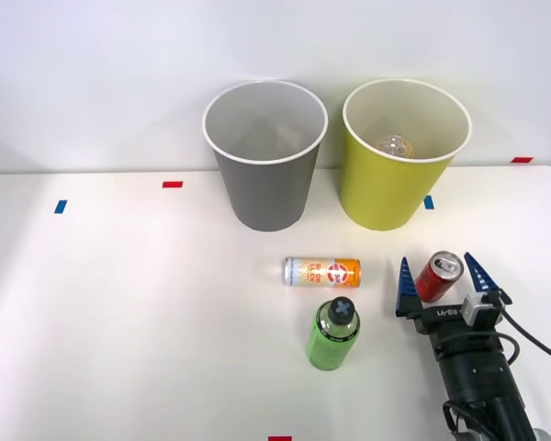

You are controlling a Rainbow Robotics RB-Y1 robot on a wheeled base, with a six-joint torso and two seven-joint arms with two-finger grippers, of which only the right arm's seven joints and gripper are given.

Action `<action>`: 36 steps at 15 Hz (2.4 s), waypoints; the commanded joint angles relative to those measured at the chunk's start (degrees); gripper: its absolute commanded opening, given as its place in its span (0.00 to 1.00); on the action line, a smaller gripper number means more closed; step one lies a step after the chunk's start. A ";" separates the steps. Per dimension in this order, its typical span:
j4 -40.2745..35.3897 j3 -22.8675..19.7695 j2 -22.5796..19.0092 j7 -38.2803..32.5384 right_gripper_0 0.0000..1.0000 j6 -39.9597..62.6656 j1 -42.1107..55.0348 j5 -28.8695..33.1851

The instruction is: Put cans in the gray bin, plastic bottles in the light green bin

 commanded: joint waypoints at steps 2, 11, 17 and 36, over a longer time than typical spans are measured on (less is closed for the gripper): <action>-0.03 -0.01 -0.20 -0.03 0.55 0.15 -0.39 -0.16; -0.03 0.08 -0.72 -0.82 0.25 -1.08 0.05 -0.34; -19.36 5.27 -5.73 -2.58 0.21 7.89 10.07 -1.13; -47.75 7.55 -21.11 -27.89 0.00 34.87 -9.62 -2.80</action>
